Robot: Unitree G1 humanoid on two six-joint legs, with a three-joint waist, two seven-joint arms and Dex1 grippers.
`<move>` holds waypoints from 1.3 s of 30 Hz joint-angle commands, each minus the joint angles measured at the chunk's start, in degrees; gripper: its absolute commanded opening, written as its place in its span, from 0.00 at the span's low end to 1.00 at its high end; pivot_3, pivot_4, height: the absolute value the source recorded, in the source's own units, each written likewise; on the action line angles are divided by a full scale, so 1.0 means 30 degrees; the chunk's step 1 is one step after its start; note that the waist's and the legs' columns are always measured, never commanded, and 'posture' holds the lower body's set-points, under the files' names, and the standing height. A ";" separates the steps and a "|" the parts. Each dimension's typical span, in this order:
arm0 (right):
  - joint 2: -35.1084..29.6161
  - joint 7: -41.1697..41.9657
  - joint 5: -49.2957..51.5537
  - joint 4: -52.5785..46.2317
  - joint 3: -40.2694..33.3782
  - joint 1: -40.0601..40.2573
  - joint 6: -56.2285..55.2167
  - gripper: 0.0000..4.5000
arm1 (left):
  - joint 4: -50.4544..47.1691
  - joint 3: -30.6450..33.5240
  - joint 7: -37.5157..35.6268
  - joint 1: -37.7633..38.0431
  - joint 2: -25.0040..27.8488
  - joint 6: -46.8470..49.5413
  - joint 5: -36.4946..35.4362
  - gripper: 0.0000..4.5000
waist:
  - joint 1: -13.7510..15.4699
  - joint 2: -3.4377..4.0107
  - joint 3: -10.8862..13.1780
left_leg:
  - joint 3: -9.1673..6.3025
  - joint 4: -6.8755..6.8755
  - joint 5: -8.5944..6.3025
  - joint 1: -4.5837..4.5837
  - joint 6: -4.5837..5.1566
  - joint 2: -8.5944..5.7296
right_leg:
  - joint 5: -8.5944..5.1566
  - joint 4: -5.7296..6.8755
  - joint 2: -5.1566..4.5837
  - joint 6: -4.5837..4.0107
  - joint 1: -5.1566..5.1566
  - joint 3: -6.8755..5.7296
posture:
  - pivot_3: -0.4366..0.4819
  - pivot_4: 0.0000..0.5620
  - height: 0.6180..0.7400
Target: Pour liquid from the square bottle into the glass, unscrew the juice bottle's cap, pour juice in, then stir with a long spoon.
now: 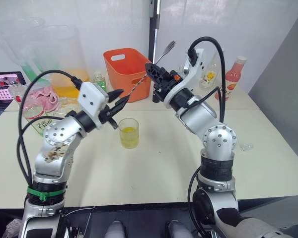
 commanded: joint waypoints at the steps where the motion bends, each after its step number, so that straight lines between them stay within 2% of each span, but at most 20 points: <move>1: -0.0696 0.1381 0.0090 -0.0140 -0.0366 -0.0779 -0.0557 0.00 | -0.0042 0.1634 -0.1586 -0.0188 0.0998 0.0381 -0.2143 0.58 | -0.0013 0.0001 0.0001 | 0.0000 0.0000 0.0000 -0.0001 0.0000 0.0000 | 0.0000 -0.0003 0.0000 0.0000 0.0000 0.0000 | 0.48 0.27 0.69; 7: -0.3165 0.4453 -0.0294 0.1310 -0.0649 -0.2317 -0.0691 0.00 | 0.0515 0.3278 -0.3385 0.0644 0.2992 0.1958 -0.4324 1.00 | -0.0052 0.0009 0.0007 | 0.0000 -0.0010 0.0000 -0.0003 0.0000 0.0001 | -0.0011 -0.0017 -0.0004 0.0008 0.0000 -0.0003 | 0.48 0.27 0.69; 12: -0.5326 0.8110 -0.1860 0.3147 0.0404 -0.3762 -0.0652 0.00 | 0.1463 0.4411 -0.5651 0.2697 0.4726 0.2528 -0.5398 1.00 | -0.0158 0.0012 0.0008 | 0.0002 -0.0045 -0.0003 0.0000 0.0001 0.0004 | -0.0050 -0.0025 -0.0005 -0.0053 -0.0015 -0.0005 | 0.48 0.27 0.69; 16: -0.6280 1.0883 -0.3877 0.4627 0.2099 -0.4875 -0.0949 0.00 | 0.1828 0.5104 -0.8004 0.5938 0.5975 0.2904 -0.5894 1.00 | -0.0516 0.0015 0.0010 | 0.0018 -0.0111 -0.0004 0.0003 0.0002 0.0012 | -0.0056 -0.0024 -0.0010 -0.0092 -0.0060 -0.0008 | 0.48 0.27 0.69; 19: -0.6299 1.1899 -0.4720 0.5015 0.2783 -0.4989 -0.0837 0.00 | 0.1629 0.5360 -0.8086 0.7441 0.5803 0.2794 -0.6044 1.00 | -0.0496 0.0014 0.0009 | 0.0023 -0.0193 -0.0002 -0.0004 0.0003 0.0013 | -0.0053 -0.0004 -0.0008 -0.0098 -0.0132 -0.0011 | 0.48 0.27 0.69; 23: -0.6161 1.2645 -0.5858 0.5147 0.3489 -0.4636 -0.0857 0.00 | 0.1263 0.5343 -0.7634 0.8015 0.5376 0.2629 -0.6146 1.00 | -0.0359 0.0013 0.0009 | 0.0021 -0.0209 0.0000 -0.0124 0.0003 0.0011 | -0.0121 0.0170 -0.0001 -0.0120 -0.0321 -0.0008 | 0.48 0.27 0.69; 33: -0.5509 1.3944 -0.8747 0.4724 0.5661 -0.3355 -0.1089 0.00 | 0.0917 0.5213 -0.7049 0.8645 0.4809 0.2469 -0.5805 1.00 | -0.0411 0.0012 0.0009 | 0.0022 -0.0218 0.0000 -0.0111 0.0002 0.0012 | -0.0134 0.0206 0.0008 -0.0132 -0.0336 -0.0008 | 0.48 0.27 0.69; 37: -0.5322 1.4228 -0.9233 0.4681 0.5631 -0.3297 -0.1078 0.00 | 0.0947 0.5229 -0.7024 0.8645 0.4812 0.2444 -0.5786 1.00 | -0.0417 0.0012 0.0008 | 0.0021 -0.0218 0.0000 -0.0100 0.0002 0.0013 | -0.0139 0.0222 0.0009 -0.0140 -0.0335 -0.0008 | 0.48 0.27 0.69; 39: -0.4899 1.4436 -1.0575 0.4765 0.6855 -0.3140 -0.2391 0.00 | 0.0772 0.5076 -0.6950 0.8951 0.4857 0.2215 -0.5384 1.00 | -0.0418 0.0012 0.0008 | 0.0021 -0.0218 0.0000 -0.0101 0.0002 0.0012 | -0.0139 0.0223 0.0009 -0.0140 -0.0334 -0.0008 | 0.48 0.27 0.69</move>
